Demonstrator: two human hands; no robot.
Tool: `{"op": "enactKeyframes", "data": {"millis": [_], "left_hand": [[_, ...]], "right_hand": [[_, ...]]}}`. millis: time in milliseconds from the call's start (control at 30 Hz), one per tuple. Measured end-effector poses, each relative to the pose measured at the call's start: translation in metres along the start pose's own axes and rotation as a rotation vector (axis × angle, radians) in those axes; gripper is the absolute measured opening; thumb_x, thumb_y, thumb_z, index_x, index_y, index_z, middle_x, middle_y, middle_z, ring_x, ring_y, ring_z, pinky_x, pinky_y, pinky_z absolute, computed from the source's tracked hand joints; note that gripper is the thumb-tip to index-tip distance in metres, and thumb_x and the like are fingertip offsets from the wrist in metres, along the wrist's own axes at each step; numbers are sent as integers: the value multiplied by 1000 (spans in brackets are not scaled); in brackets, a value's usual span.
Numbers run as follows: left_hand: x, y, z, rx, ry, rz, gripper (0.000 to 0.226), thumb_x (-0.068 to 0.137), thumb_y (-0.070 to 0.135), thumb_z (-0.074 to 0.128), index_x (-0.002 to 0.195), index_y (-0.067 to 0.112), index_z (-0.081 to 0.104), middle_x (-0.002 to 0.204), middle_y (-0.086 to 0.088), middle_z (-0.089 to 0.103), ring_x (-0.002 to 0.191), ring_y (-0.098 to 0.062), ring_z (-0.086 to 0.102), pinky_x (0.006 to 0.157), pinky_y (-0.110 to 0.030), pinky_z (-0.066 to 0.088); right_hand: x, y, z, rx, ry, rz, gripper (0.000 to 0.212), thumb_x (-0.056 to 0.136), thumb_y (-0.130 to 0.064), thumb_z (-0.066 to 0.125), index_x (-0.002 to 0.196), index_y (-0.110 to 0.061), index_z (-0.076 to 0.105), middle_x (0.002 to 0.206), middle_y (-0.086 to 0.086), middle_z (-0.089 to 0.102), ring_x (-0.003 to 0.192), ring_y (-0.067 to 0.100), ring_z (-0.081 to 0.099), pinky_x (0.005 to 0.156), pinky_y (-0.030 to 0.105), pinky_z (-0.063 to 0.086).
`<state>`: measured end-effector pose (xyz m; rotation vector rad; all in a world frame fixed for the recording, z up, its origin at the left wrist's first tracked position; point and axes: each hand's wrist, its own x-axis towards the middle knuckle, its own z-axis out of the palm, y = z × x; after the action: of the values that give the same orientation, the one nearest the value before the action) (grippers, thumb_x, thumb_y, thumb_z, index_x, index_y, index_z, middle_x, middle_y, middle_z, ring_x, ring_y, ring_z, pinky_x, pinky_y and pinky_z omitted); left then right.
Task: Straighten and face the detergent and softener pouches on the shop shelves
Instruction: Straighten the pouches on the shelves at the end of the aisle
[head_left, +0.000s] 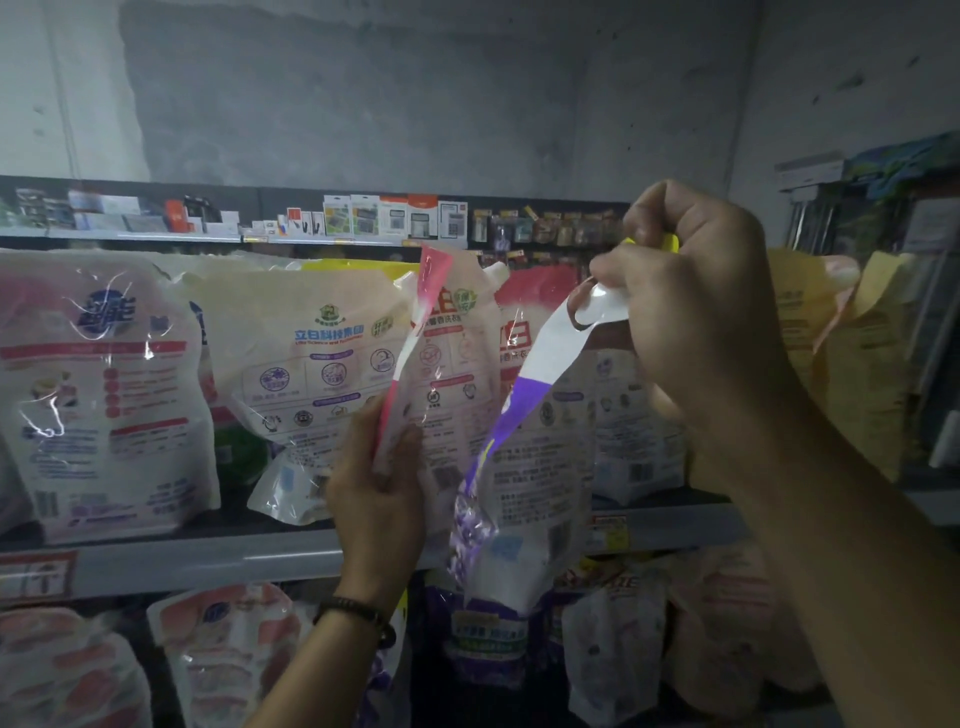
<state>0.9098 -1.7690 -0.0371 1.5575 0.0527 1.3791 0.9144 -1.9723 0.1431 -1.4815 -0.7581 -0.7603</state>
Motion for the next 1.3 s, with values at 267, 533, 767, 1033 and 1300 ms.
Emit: {"op": "enactKeyframes", "data": {"millis": [267,533,767,1033,1300], "left_hand": [[11,-5,28,-72,-54,-56,30,104,11,67,131,21,66,122,5,72,113,-11,69,87,-20,58],[22,-19,54,-26,-147,-98,28,106,15,64,133,20,67,123,11,70,109,-2,68,87,-24,59],[30,-22,56,-76,-251,-116,27,106,16,65,132,19,66,121,9,74,106,-1,71,81,-11,56],[42,-19,53,261,-290,-152,20,96,8,69,102,27,64,91,19,68,85,-3,68,62,-14,47],[30,18,38,132,-247,-95,53,94,-1,74,139,20,58,123,11,71,101,4,69,71,-2,52]], "right_hand": [[-14,0,-23,165,-25,99,38,81,4,64,65,-25,45,58,-7,45,59,30,59,56,40,49],[-29,-2,-39,212,-8,151,31,71,-4,64,59,-26,45,65,-2,45,68,29,50,62,49,46],[-41,1,-43,240,-9,150,36,75,-1,66,60,-25,45,71,6,44,56,24,56,59,39,45],[-56,9,-34,224,16,153,39,78,1,65,62,-25,41,56,-11,41,48,5,51,54,24,43],[-68,19,-23,144,102,169,39,80,-2,66,66,-22,36,57,-10,38,52,8,43,55,24,39]]}}
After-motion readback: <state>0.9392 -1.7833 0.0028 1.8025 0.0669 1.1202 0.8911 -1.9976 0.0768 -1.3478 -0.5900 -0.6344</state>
